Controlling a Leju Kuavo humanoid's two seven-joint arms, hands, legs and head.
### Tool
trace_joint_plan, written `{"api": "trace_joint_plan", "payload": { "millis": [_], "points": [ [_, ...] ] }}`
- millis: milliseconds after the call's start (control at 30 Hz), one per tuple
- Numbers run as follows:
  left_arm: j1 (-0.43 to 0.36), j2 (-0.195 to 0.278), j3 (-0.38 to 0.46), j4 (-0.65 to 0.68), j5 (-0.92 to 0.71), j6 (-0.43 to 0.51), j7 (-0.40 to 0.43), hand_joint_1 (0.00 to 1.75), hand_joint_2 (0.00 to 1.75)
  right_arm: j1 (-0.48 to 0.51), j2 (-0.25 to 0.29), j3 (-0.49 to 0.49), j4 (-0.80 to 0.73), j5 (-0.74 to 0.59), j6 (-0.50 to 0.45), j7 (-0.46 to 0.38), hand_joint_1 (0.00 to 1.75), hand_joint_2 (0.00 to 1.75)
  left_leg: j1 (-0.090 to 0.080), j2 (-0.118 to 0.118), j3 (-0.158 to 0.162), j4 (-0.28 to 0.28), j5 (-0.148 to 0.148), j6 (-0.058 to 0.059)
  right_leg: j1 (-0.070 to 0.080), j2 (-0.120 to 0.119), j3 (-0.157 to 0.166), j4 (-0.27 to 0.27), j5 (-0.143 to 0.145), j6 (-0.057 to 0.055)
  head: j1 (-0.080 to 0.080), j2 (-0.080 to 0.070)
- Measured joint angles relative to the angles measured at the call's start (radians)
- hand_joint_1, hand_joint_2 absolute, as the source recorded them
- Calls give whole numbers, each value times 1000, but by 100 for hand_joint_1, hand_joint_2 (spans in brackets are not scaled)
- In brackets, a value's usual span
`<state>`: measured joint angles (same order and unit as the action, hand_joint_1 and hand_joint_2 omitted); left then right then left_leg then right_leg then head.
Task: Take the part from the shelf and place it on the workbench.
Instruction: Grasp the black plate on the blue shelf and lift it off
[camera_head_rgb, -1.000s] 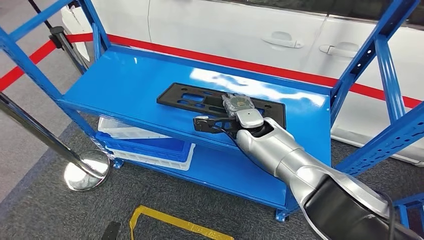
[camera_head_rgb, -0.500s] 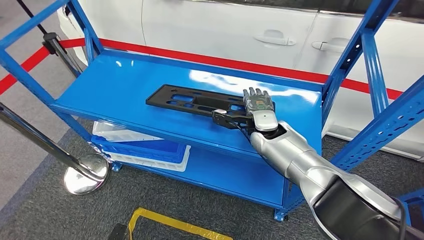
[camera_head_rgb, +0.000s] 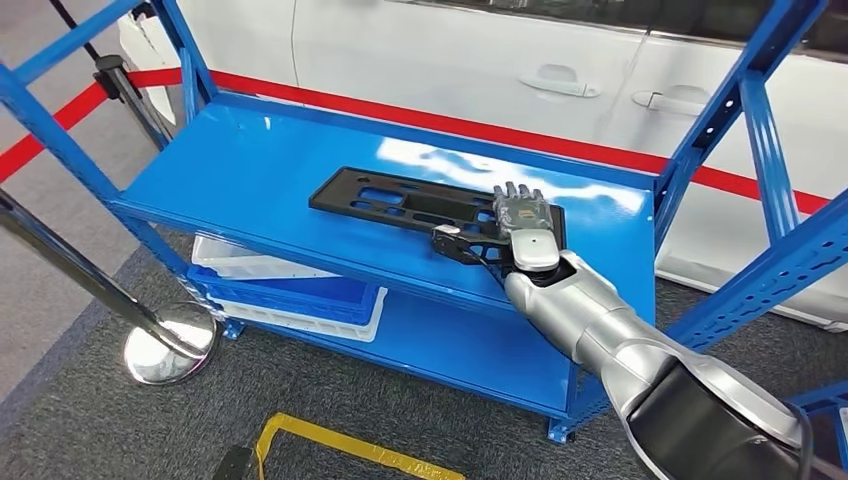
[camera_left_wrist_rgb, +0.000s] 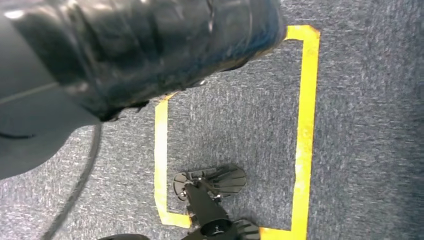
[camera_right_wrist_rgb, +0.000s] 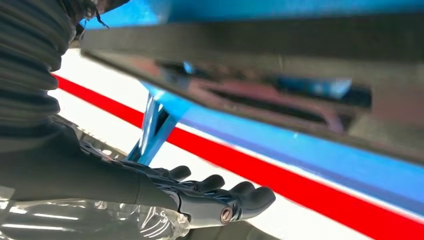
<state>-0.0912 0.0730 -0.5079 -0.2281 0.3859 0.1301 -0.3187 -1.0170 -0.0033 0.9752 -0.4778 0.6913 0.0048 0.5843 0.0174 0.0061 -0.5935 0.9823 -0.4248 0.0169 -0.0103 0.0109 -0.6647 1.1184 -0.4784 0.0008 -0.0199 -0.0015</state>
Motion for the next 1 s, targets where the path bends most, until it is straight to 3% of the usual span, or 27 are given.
{"api": "trace_joint_plan", "payload": {
  "millis": [67, 100, 133, 167, 233, 300, 367, 467, 500, 600, 633, 667, 733, 800, 833, 933, 1000],
  "points": [
    [0, 0, -1, 0, 1, 0, 0, 0, 0, 9, -6, 0, 4, 1, -6, 1, 0, 175, -3, 1, 0, 0, 0, 5, 0, -1, -57, 122, -58, 2, 2, 0],
    [0, 0, -1, 0, 2, -1, 1, 0, 0, 16, -9, 0, 6, 1, -7, 1, 0, 175, -3, 0, 0, 2, -1, 6, 0, -2, -80, 169, -71, 3, 2, 0],
    [1, 0, -1, 0, 3, -1, 0, 0, 0, 23, -11, 0, 7, 1, -7, 1, 41, 175, -3, 0, 0, 5, -2, 6, -1, -2, -88, 184, -66, 4, 2, 0],
    [1, 0, -1, 0, 3, -1, 0, 0, 0, 28, -12, 0, 9, 2, -6, 1, 85, 175, -3, -1, -1, 9, -5, 4, -2, -2, -77, 159, -43, 4, 2, 0],
    [1, 0, -1, 0, 4, -2, -2, 0, 0, 31, -13, 0, 11, 3, -6, 1, 171, 175, -2, -3, -2, 21, -14, -2, -4, -3, -16, 39, 18, 2, 2, 0],
    [0, 0, -1, 0, 7, -7, -8, 0, 0, 30, -13, 0, 11, 5, -7, -2, 175, 175, -5, -4, -8, 36, -22, -12, -2, -3, 27, -47, 42, -5, 1, 0],
    [0, 0, -1, 0, 13, -22, -19, 0, 0, 31, -13, 0, 12, 6, -12, -12, 175, 175, -7, -4, -12, 39, -23, -21, 3, 0, 30, -58, 40, -13, 0, 0],
    [0, -1, -1, 0, 22, -44, -36, 0, 0, 32, -12, 0, 14, 8, -28, -30, 175, 175, -4, -4, -22, 57, -39, -35, -3, 1, 31, -65, 47, -28, -2, 0],
    [0, -1, -1, 0, 26, -49, -41, 0, 0, 31, -11, 0, 14, 10, -35, -36, 175, 175, -3, -4, -37, 92, -61, -40, -5, 1, 32, -68, 48, -32, -3, 0],
    [0, 1, -1, 0, 39, -65, -54, 0, 0, 31, -8, 0, 14, 14, -57, -53, 175, 175, -2, -4, -122, 274, -142, -50, -5, 0, 32, -68, 48, -36, -6, 0],
    [1, 2, -1, 0, 45, -74, -58, 0, 0, 31, -7, 0, 14, 16, -62, -57, 175, 175, -2, -4, -138, 306, -146, -51, -5, 0, 32, -68, 48, -36, -6, 0],
    [3, 2, -1, 0, 50, -83, -63, 0, 0, 30, -6, 0, 14, 18, -65, -61, 175, 175, -2, -4, -139, 305, -133, -50, -5, 0, 33, -68, 48, -37, -6, 0],
    [3, 4, -1, 0, 62, -100, -75, 0, 87, 26, -3, 0, 13, 22, -71, -69, 175, 175, -2, -4, -84, 192, -67, -44, -5, 1, 36, -68, 47, -35, -6, 0],
    [0, 7, -1, 0, 67, -108, -84, 0, 175, 19, 1, -1, 13, 24, -75, -76, 175, 175, -6, -5, -21, 66, -25, -36, -2, 2, 37, -68, 47, -30, -5, 0],
    [-1, 8, -1, 0, 67, -110, -88, 0, 175, 18, 3, -1, 12, 24, -76, -80, 175, 175, -9, -5, -7, 38, -22, -32, -1, 3, 37, -69, 47, -26, -5, 0],
    [-1, 10, -1, 0, 70, -111, -98, 0, 175, 18, 5, -1, 9, 26, -80, -92, 175, 175, -9, -5, -1, 22, -18, -17, -1, 3, 37, -74, 49, -9, -4, 0],
    [-1, 11, -1, 0, 73, -113, -102, 0, 175, 17, 5, -1, 8, 27, -82, -98, 175, 175, -4, -4, 4, 9, -9, -4, 0, 0, 19, -34, 19, 0, -3, 0]
  ]
}}
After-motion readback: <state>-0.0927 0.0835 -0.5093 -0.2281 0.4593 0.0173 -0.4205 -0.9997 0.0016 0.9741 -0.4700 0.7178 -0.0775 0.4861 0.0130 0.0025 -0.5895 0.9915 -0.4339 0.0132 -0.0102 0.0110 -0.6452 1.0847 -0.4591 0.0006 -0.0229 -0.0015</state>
